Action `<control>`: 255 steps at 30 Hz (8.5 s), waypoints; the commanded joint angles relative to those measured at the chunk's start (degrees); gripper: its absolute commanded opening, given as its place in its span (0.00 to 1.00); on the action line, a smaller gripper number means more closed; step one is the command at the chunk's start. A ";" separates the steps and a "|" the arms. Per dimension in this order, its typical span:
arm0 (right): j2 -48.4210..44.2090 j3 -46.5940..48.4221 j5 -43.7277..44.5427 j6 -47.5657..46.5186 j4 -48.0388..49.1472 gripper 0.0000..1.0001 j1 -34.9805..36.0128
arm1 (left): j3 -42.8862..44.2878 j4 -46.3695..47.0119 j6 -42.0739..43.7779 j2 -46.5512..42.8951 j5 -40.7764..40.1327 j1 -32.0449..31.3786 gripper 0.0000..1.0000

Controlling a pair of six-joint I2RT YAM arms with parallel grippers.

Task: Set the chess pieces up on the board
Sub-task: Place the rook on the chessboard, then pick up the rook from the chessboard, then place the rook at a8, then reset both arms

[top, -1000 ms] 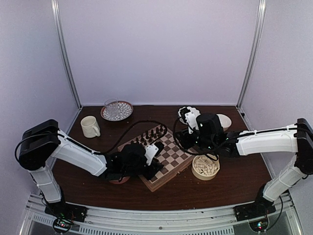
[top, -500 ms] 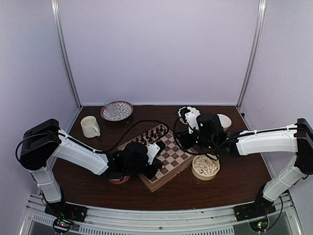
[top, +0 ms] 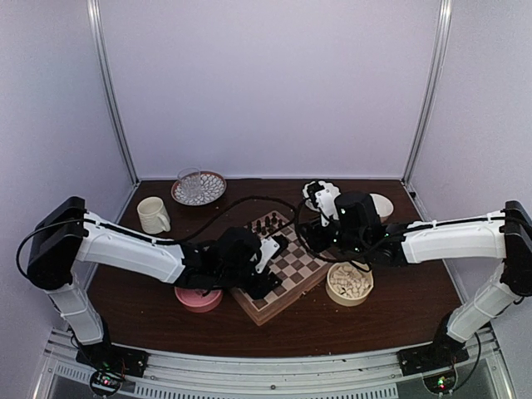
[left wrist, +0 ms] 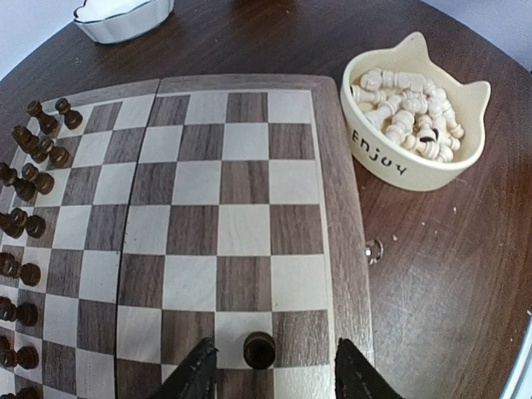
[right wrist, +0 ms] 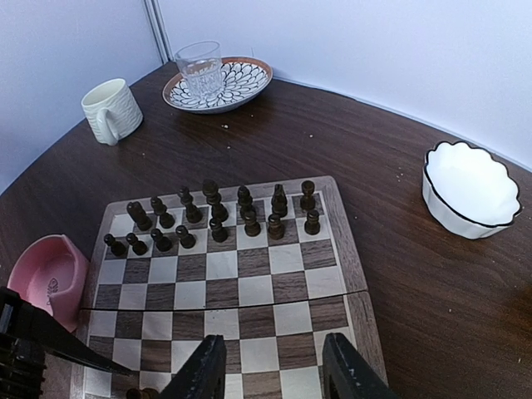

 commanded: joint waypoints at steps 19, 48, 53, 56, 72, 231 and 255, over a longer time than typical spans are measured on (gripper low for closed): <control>-8.13 -7.50 4.43 11.23 2.97 0.41 -9.99 | 13.35 -22.29 0.70 5.14 3.63 -0.15 0.41; -6.64 -8.23 0.90 13.10 5.36 0.42 -11.75 | 17.97 -23.56 0.54 9.88 0.64 1.19 0.28; -6.68 -8.15 0.55 13.03 5.29 0.42 -11.75 | 18.47 -23.95 0.54 10.33 0.39 1.17 0.23; -6.47 -7.98 0.18 13.04 5.31 0.41 -11.77 | 18.48 -23.97 0.54 10.28 0.13 1.17 0.18; -4.60 -6.80 -2.16 12.84 5.11 0.42 -11.75 | 17.99 -22.43 -0.18 9.73 -0.83 1.17 0.30; -3.56 -5.33 -3.90 11.48 3.51 0.42 -11.84 | 1.34 -14.62 -4.38 -3.34 -2.74 24.28 0.23; -15.88 -14.14 11.64 -3.59 10.64 0.48 -11.84 | -27.67 8.77 4.37 -43.55 -19.05 24.28 0.98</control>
